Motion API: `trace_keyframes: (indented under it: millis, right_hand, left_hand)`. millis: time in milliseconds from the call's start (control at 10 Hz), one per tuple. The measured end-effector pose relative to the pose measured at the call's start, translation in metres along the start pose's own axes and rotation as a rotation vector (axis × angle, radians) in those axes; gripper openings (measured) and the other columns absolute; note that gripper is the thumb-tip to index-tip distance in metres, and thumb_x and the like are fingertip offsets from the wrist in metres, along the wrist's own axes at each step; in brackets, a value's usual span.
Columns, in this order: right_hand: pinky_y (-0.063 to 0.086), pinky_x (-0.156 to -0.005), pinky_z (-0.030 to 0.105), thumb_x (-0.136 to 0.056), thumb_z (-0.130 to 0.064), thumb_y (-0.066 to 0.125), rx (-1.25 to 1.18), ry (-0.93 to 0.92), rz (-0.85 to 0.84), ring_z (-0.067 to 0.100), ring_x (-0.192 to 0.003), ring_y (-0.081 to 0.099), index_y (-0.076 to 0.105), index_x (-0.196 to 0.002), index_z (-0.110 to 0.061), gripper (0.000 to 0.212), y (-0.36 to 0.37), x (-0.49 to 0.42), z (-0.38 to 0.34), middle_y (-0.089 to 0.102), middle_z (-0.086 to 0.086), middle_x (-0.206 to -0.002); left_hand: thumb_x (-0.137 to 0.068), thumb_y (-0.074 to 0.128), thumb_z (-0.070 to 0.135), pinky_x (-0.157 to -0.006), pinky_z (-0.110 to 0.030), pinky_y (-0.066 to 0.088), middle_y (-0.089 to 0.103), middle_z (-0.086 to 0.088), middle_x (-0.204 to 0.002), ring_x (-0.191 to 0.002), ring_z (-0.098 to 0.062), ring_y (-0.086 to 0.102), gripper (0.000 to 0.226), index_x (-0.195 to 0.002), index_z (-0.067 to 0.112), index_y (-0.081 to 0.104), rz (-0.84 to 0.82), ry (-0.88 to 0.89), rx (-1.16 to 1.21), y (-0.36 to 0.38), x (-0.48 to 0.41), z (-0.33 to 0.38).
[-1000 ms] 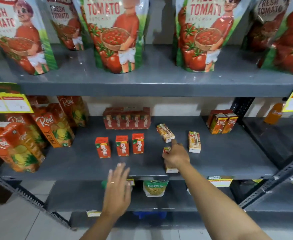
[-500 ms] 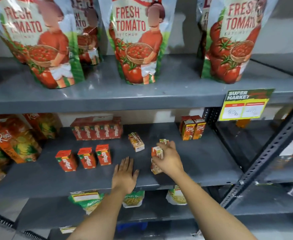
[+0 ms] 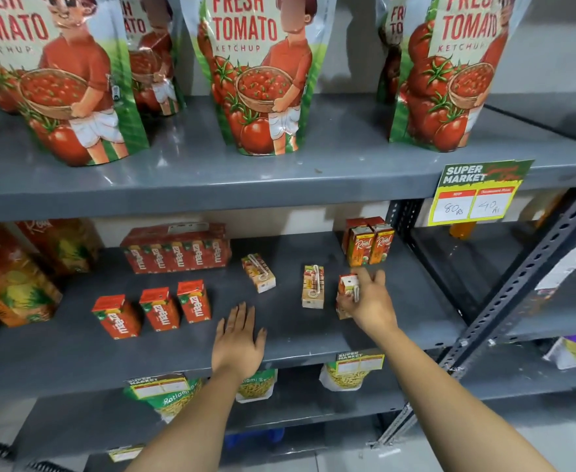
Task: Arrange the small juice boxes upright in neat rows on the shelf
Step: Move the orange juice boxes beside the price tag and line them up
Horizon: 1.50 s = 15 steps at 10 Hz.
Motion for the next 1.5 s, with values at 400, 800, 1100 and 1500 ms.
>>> trace_keyframes:
  millis: [400,800,1100,1500]
  right_hand:
    - [0.049,-0.077,0.03,-0.088,-0.029,0.062,0.187,-0.075,-0.25,0.022,-0.104,0.06,0.054,-0.125,-0.029,0.038,-0.011,-0.017,-0.006,0.062,0.002,-0.124]
    - [0.04,-0.099,0.027,-0.083,-0.026,0.072,0.05,-0.072,-0.318,0.022,-0.125,0.049,0.043,-0.141,-0.022,0.064,-0.005,-0.016,0.003,0.047,0.002,-0.141]
    - [0.05,-0.089,0.031,-0.072,-0.024,0.081,-0.022,0.024,-0.243,0.019,-0.107,0.062,0.053,-0.127,-0.025,0.062,0.003,-0.014,0.008,0.065,-0.001,-0.116]
    - [0.048,-0.095,0.047,-0.067,-0.068,0.065,0.124,0.139,0.034,0.035,-0.126,0.043,0.037,-0.135,-0.014,0.091,-0.016,-0.012,-0.02,0.045,0.013,-0.138]
  left_hand:
    - [-0.098,0.017,0.049,-0.121,-0.037,0.004,0.007,-0.004,-0.162,-0.149,-0.018,0.004,0.064,-0.152,0.016,0.01,0.017,0.017,0.02,-0.003,0.001,0.001]
    - [-0.098,0.017,0.05,-0.121,-0.037,0.003,0.007,-0.004,-0.162,-0.149,-0.018,0.004,0.064,-0.152,0.016,0.011,0.02,0.02,0.026,-0.002,0.002,0.0]
    - [-0.098,0.017,0.05,-0.121,-0.038,0.003,0.008,-0.003,-0.162,-0.149,-0.018,0.004,0.064,-0.152,0.017,0.011,0.03,0.019,0.038,-0.002,0.001,-0.001]
    - [-0.097,0.018,0.051,-0.121,-0.038,0.004,0.011,-0.004,-0.162,-0.149,-0.02,0.007,0.064,-0.152,0.017,0.014,0.046,0.019,0.035,-0.001,0.001,-0.001]
Point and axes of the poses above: each hand's wrist, its own x-axis away from the middle knuckle, its own y-axis out of the palm, z = x × y, the point moved 10 cm from there along -x, towards the middle knuckle
